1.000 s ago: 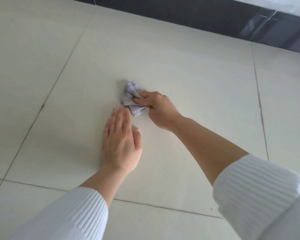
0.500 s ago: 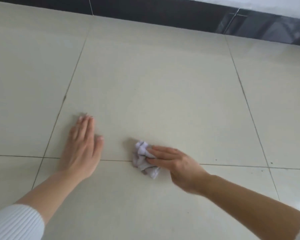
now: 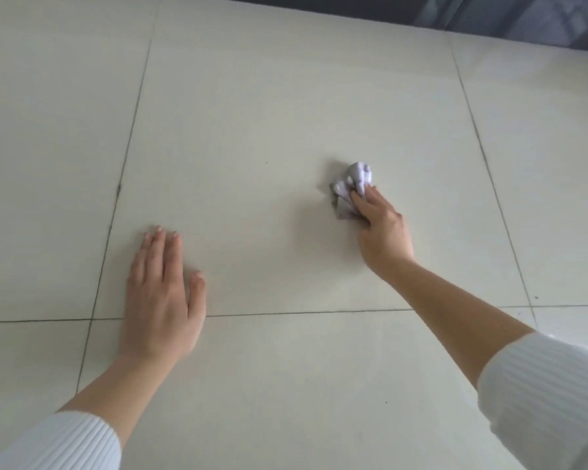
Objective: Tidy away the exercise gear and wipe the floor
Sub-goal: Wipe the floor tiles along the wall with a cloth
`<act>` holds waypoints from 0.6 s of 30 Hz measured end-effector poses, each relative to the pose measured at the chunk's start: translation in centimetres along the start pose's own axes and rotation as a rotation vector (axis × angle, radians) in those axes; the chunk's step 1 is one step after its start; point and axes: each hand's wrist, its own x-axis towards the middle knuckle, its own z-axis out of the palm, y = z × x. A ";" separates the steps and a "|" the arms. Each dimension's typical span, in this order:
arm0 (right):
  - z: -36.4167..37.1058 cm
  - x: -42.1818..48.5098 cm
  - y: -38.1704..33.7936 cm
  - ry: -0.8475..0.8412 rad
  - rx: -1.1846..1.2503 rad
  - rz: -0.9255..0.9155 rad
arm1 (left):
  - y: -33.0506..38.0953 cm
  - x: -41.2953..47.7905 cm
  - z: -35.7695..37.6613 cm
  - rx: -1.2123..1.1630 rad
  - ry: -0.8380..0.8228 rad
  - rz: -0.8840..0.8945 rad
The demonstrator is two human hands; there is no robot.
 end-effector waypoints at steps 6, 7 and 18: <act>2.3 -15.7 -3.7 -0.209 -0.085 -0.253 | 0.4 0.0 -0.4 -0.032 0.004 -0.034; 2.6 -18.4 -4.3 -0.243 -0.108 -0.275 | 0.5 0.0 -0.4 -0.028 -0.004 -0.034; 1.7 -25.5 -7.1 -0.351 -0.432 -0.508 | -0.1 -0.1 0.0 -0.067 0.002 0.000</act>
